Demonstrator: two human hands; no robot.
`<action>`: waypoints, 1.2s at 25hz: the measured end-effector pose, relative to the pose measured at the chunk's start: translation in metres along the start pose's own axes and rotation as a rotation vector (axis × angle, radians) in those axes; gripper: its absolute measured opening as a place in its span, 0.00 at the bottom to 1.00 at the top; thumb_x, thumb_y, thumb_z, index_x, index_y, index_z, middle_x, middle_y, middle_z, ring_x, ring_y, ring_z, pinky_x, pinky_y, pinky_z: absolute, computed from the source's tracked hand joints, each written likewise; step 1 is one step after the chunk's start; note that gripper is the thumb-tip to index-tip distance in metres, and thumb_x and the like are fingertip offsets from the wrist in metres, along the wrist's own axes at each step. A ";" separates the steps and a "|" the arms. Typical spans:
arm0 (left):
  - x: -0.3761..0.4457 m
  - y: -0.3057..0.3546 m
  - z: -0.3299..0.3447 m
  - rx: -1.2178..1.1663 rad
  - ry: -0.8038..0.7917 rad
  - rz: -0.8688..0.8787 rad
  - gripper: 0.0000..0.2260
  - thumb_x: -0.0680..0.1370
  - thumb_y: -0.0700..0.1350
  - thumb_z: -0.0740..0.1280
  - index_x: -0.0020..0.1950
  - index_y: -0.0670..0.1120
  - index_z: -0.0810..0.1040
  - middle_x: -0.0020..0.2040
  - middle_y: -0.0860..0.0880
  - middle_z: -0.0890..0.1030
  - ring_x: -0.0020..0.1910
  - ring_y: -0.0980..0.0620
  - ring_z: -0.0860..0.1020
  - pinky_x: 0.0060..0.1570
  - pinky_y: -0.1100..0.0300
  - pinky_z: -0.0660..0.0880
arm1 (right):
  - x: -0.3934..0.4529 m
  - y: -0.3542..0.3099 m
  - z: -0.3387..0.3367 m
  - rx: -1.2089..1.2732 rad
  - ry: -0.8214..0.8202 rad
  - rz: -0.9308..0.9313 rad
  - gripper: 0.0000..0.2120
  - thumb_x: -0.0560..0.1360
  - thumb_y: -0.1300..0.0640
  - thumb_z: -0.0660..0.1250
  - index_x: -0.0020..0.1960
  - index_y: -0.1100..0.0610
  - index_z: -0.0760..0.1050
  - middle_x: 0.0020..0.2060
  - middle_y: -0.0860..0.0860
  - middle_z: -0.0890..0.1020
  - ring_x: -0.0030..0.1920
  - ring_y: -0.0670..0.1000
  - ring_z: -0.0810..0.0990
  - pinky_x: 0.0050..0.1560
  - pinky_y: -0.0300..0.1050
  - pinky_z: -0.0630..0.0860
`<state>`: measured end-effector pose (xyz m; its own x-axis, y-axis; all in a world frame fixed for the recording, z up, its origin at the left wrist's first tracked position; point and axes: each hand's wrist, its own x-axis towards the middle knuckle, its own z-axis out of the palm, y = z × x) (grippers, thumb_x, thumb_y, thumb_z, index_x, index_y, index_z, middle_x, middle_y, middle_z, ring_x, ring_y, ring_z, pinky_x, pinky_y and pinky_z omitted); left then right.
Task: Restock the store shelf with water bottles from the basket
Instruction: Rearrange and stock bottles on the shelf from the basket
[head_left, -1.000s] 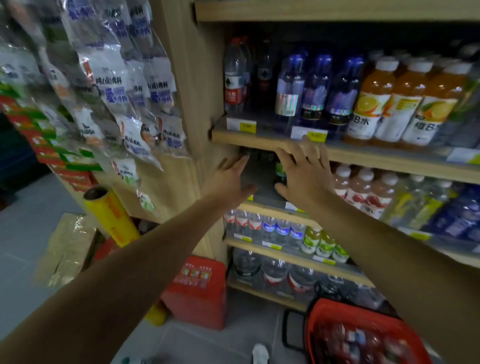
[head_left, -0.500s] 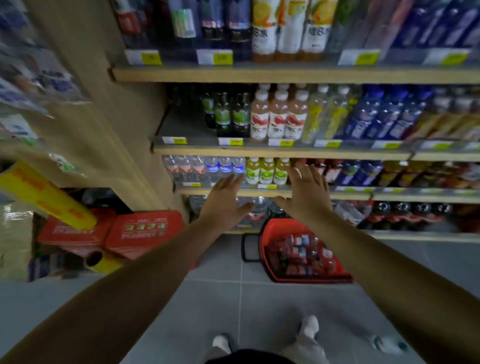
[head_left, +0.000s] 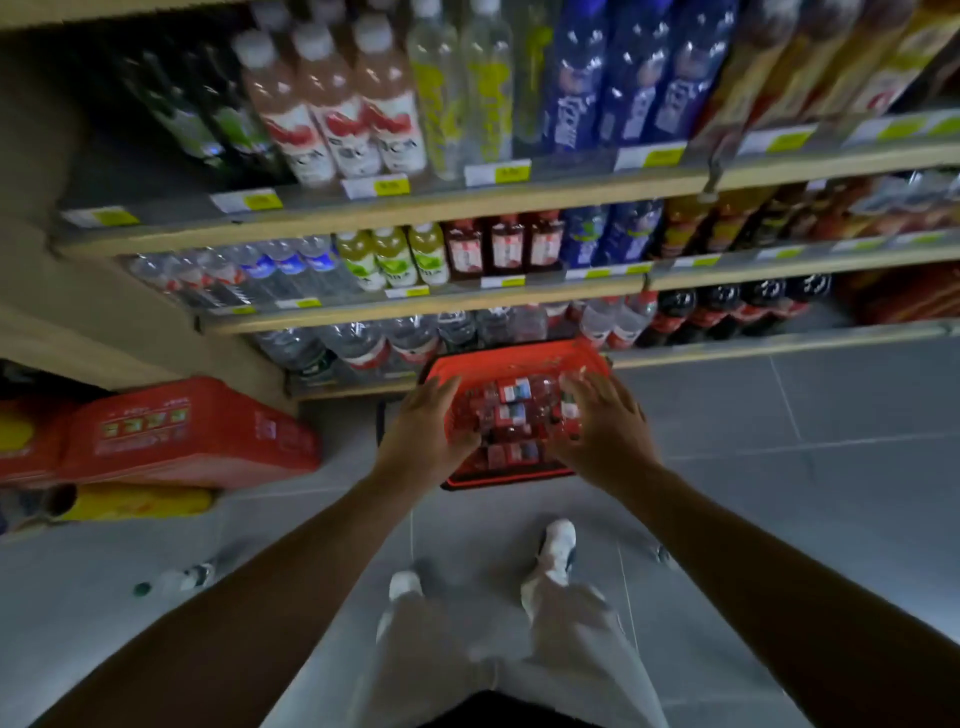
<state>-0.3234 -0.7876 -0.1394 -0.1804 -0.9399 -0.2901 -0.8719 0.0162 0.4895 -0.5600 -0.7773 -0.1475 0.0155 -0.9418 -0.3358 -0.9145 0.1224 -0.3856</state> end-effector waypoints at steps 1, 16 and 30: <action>0.007 0.006 0.011 0.011 -0.024 -0.014 0.36 0.74 0.51 0.73 0.78 0.44 0.63 0.76 0.43 0.66 0.76 0.43 0.63 0.72 0.51 0.63 | 0.005 0.018 0.003 0.005 -0.014 0.016 0.41 0.66 0.35 0.63 0.76 0.47 0.59 0.75 0.51 0.63 0.74 0.59 0.62 0.71 0.59 0.65; 0.179 -0.064 0.168 0.060 -0.310 0.092 0.36 0.75 0.49 0.73 0.79 0.47 0.60 0.76 0.45 0.65 0.74 0.45 0.64 0.70 0.57 0.57 | 0.131 0.136 0.164 0.205 -0.132 0.263 0.36 0.70 0.47 0.72 0.74 0.52 0.62 0.69 0.54 0.69 0.68 0.60 0.67 0.62 0.61 0.73; 0.252 -0.223 0.410 0.011 -0.482 0.074 0.31 0.75 0.45 0.73 0.75 0.53 0.67 0.71 0.47 0.73 0.69 0.47 0.72 0.66 0.57 0.70 | 0.241 0.194 0.384 0.163 -0.287 0.229 0.38 0.69 0.42 0.69 0.74 0.50 0.60 0.71 0.53 0.67 0.68 0.60 0.69 0.61 0.59 0.75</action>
<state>-0.3610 -0.8882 -0.6585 -0.4299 -0.6711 -0.6040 -0.8530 0.0825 0.5153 -0.5783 -0.8609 -0.6329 -0.0482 -0.7616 -0.6462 -0.8315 0.3890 -0.3965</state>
